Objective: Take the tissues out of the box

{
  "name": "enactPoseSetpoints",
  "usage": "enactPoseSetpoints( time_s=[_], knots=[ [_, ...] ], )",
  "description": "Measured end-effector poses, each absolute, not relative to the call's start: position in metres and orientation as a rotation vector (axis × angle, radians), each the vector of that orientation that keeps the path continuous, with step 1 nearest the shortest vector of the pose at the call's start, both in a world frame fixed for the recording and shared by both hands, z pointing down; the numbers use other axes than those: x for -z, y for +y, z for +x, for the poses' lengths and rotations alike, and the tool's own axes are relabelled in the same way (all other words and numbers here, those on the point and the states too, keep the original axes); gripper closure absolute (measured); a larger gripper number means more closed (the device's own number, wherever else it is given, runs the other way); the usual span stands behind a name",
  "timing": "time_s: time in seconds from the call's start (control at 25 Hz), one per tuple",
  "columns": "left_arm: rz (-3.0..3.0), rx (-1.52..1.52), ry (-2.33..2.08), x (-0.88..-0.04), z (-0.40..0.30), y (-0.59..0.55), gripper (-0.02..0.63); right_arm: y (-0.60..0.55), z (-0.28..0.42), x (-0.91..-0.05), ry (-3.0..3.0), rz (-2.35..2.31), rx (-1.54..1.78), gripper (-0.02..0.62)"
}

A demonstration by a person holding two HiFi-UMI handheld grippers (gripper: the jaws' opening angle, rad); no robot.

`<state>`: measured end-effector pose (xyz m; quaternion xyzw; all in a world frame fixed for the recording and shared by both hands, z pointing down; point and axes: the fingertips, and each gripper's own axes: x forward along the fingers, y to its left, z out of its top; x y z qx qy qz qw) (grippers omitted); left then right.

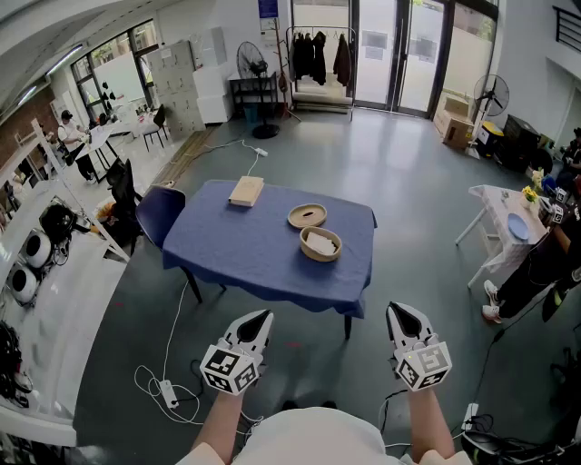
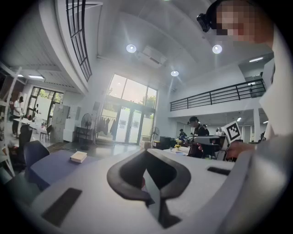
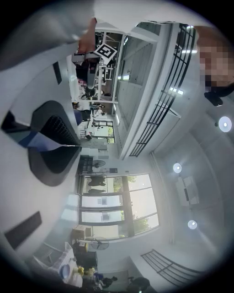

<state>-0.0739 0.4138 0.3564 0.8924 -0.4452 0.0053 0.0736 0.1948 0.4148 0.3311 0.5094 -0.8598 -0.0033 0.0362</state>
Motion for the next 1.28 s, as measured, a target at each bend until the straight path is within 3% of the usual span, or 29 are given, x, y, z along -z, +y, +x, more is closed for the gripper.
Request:
enactPoseSetpoints(
  time_s=[1.28],
  knots=[
    [2.654, -0.01, -1.336, -0.379, -0.067, 0.422, 0.598, 0.423, 0.202, -0.347, -2.653, 1.598, 0.0, 0.555]
  ],
)
